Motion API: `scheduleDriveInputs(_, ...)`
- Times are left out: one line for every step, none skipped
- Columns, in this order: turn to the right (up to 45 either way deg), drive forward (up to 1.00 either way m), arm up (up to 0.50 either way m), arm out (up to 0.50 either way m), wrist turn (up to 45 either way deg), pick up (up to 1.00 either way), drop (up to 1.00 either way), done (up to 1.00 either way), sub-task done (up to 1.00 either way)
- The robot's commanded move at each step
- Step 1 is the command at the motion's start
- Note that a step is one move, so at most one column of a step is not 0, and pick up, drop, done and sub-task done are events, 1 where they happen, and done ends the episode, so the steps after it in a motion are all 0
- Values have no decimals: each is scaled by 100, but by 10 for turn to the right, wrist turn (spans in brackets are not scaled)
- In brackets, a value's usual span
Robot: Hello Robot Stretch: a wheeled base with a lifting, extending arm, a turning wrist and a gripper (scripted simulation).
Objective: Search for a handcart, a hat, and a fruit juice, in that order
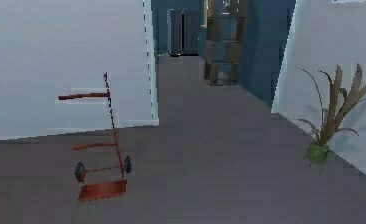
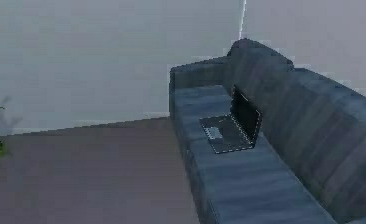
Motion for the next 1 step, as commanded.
scheduleDriveInputs(0, 100, 0, 0, 0, 0, 0, 0, 0)
